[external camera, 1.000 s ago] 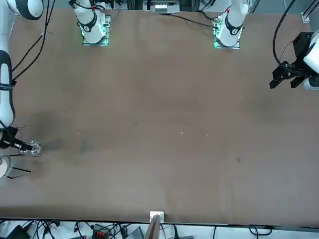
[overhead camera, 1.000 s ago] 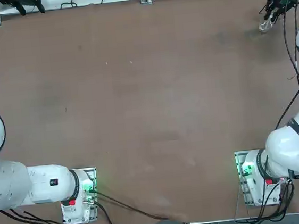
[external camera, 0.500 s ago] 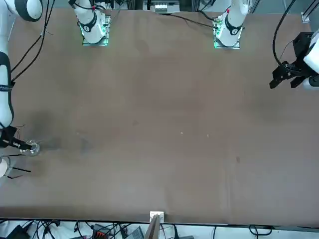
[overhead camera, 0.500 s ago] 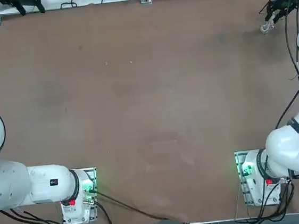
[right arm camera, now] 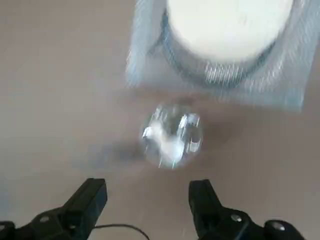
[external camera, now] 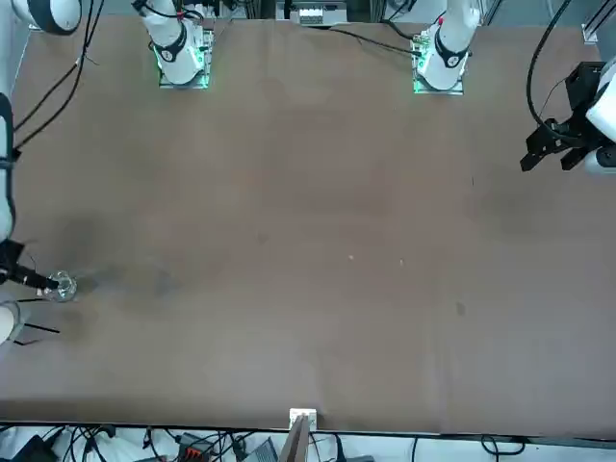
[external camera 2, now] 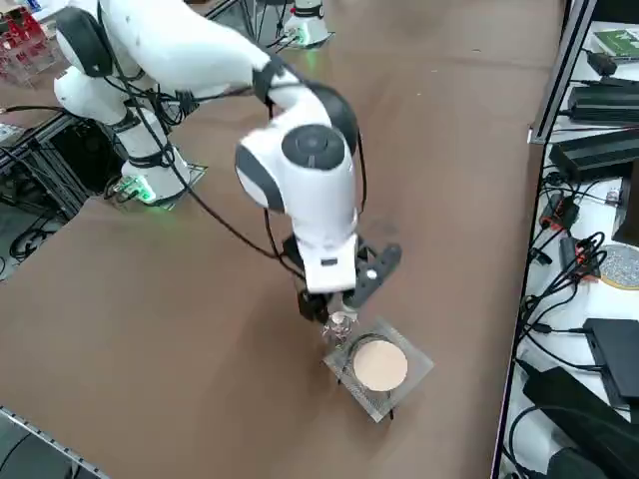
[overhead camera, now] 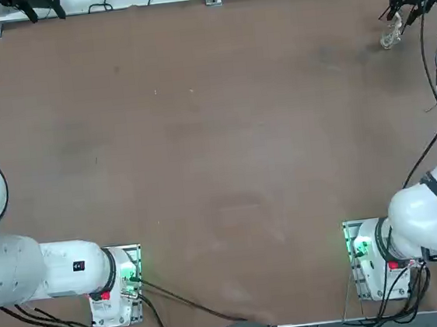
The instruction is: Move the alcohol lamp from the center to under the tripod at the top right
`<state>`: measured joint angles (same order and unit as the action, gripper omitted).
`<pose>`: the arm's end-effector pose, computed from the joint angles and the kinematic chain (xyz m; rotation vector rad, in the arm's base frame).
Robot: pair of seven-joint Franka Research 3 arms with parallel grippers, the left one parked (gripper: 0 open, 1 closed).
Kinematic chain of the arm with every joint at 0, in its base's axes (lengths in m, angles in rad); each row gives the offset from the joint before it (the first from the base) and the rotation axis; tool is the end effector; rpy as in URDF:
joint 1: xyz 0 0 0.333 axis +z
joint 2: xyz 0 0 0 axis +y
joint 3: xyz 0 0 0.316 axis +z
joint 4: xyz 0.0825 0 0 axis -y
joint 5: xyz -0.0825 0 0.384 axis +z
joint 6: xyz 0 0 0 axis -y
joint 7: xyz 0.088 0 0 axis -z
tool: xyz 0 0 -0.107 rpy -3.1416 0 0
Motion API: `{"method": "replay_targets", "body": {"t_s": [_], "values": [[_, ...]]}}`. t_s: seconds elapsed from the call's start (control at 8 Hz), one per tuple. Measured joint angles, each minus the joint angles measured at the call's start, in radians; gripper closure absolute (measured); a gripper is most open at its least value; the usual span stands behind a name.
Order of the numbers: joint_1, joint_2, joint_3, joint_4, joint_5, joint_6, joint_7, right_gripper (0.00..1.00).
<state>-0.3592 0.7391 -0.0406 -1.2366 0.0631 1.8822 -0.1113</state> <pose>0.6835 -0.2756 0.3211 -3.0503 0.4631 0.1266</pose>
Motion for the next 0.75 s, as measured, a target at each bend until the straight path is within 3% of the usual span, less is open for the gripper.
{"method": "replay_targets", "body": {"t_s": [0.12, 0.5, 0.75], "values": [[0.001, -0.045, 0.004, -0.021, 0.003, -0.073, 0.000, 0.01], [0.003, -0.104, 0.006, -0.185, 0.038, -0.059, 0.013, 0.11], [0.015, -0.084, 0.007, -0.232, 0.040, 0.002, 0.061, 0.52]]}}
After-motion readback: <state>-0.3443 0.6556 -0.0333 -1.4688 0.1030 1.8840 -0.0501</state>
